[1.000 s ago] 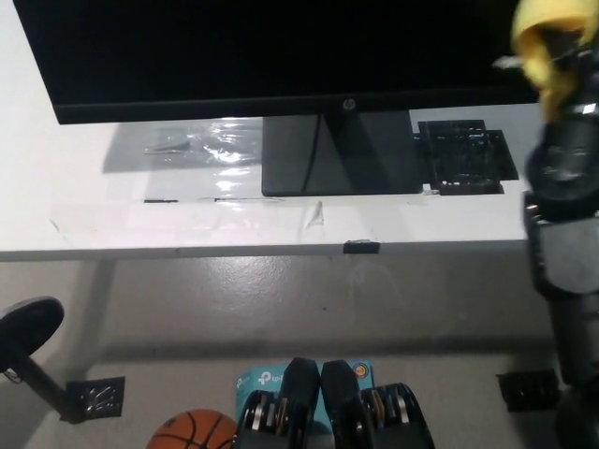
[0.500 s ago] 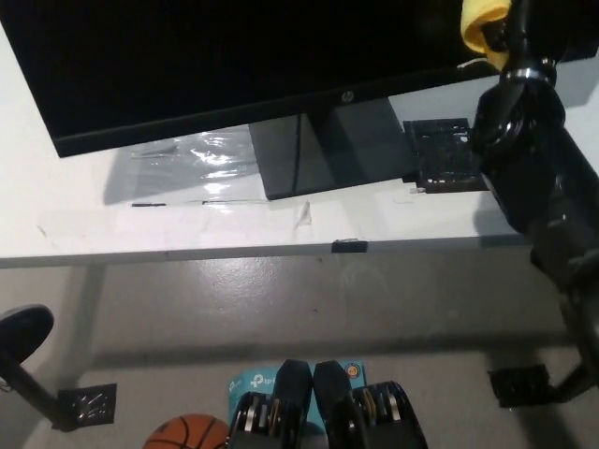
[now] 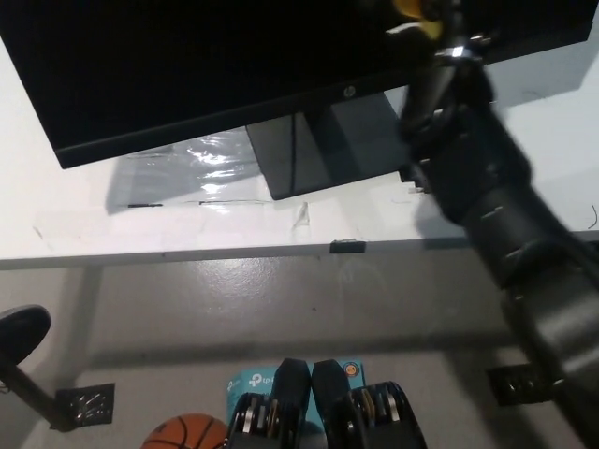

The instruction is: The robot uses its right hand to pick up the cloth kept in the middle of the desk and use it to wipe the monitor in the middle of the desk by swiping its screen twice

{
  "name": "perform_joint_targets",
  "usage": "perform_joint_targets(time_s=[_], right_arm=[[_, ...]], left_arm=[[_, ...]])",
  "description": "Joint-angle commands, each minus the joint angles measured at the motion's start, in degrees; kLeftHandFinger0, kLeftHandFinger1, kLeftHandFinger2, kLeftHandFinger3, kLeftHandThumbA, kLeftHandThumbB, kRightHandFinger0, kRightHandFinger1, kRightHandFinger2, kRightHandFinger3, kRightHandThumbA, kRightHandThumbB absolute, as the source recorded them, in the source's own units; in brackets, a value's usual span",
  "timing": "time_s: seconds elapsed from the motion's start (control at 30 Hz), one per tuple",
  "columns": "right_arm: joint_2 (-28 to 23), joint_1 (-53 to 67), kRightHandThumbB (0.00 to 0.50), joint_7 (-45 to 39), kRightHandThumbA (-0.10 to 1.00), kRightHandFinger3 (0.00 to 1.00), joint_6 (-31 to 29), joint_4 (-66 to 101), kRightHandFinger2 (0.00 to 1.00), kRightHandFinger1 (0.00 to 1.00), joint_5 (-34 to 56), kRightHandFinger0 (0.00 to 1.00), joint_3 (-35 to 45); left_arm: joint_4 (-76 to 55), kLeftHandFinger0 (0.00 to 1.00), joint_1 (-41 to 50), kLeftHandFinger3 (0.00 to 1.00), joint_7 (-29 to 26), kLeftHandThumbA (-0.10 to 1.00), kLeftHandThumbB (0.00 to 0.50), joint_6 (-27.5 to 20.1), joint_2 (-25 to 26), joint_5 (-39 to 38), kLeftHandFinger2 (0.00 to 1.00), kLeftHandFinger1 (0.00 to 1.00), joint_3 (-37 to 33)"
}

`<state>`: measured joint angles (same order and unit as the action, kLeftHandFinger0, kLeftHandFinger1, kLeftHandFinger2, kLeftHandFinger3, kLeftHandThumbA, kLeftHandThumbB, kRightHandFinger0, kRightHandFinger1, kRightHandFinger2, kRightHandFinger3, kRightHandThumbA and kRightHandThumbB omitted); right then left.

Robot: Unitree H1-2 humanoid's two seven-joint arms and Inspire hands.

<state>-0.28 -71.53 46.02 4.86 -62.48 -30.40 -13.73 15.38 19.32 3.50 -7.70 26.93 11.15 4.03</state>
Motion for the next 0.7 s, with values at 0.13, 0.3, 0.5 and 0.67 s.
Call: perform_joint_targets(time_s=[0.13,0.3,0.5,0.67], right_arm=[[9.1,-3.5,0.113,5.3,-0.1,0.41,-3.9,2.9,0.0,0.0,-0.3,0.0,-0.9],[11.4,-4.0,0.135,5.9,-0.1,0.38,-3.8,1.7,0.0,0.0,-1.6,0.0,-2.6],[10.0,-3.6,0.109,5.3,-0.1,0.39,-4.8,0.7,0.01,0.0,-1.9,0.0,-4.2],[7.8,-2.9,0.119,4.4,-0.1,0.43,-5.1,1.2,0.01,0.0,-2.0,0.0,-4.5]], left_arm=[[-1.0,0.52,0.4,0.9,0.4,0.22,0.013,-1.1,0.6,0.1,0.65,0.54,-0.1],[-1.4,0.54,0.7,0.9,0.6,0.21,0.007,-0.6,0.6,0.0,0.67,0.56,-0.2],[-1.8,0.56,1.3,0.91,0.9,0.2,0.0,-0.8,0.8,-0.1,0.68,0.58,-0.2],[-0.4,0.56,1.0,0.89,0.7,0.22,0.01,-1.9,0.6,-0.3,0.68,0.57,-0.3]])
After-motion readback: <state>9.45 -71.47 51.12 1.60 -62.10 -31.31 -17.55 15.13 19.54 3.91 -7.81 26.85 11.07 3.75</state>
